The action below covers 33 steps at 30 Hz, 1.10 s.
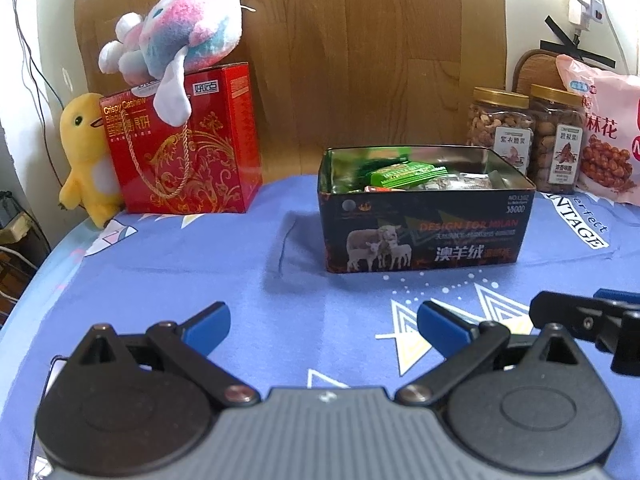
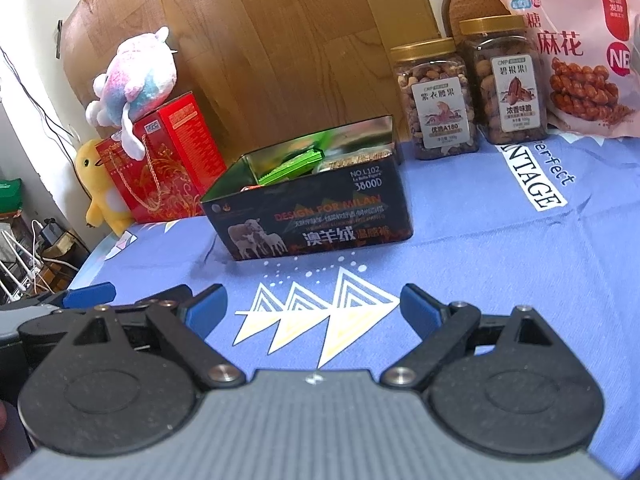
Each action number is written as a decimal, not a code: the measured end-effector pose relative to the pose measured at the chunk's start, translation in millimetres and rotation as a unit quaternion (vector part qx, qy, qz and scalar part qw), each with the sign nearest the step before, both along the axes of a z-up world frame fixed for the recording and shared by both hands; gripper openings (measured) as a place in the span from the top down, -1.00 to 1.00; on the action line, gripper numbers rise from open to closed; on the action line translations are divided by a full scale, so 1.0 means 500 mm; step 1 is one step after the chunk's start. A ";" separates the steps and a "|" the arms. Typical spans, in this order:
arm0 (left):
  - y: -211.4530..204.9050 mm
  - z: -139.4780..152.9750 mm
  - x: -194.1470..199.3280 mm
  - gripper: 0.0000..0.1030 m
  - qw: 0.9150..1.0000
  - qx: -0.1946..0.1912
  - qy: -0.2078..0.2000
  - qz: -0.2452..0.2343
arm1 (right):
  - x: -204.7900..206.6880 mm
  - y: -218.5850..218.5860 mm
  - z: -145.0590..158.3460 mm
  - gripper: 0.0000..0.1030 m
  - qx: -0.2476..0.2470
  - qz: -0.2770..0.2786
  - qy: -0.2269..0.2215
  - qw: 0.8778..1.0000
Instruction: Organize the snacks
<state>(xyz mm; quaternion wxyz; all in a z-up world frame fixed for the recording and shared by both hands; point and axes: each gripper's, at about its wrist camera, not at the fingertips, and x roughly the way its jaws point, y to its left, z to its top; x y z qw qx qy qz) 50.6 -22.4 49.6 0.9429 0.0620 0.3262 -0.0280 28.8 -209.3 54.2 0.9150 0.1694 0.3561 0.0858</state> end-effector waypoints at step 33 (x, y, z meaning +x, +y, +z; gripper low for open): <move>0.002 -0.005 0.007 -1.00 1.000 0.011 0.024 0.011 | 0.005 0.010 0.002 -0.85 -0.010 0.013 0.003 1.000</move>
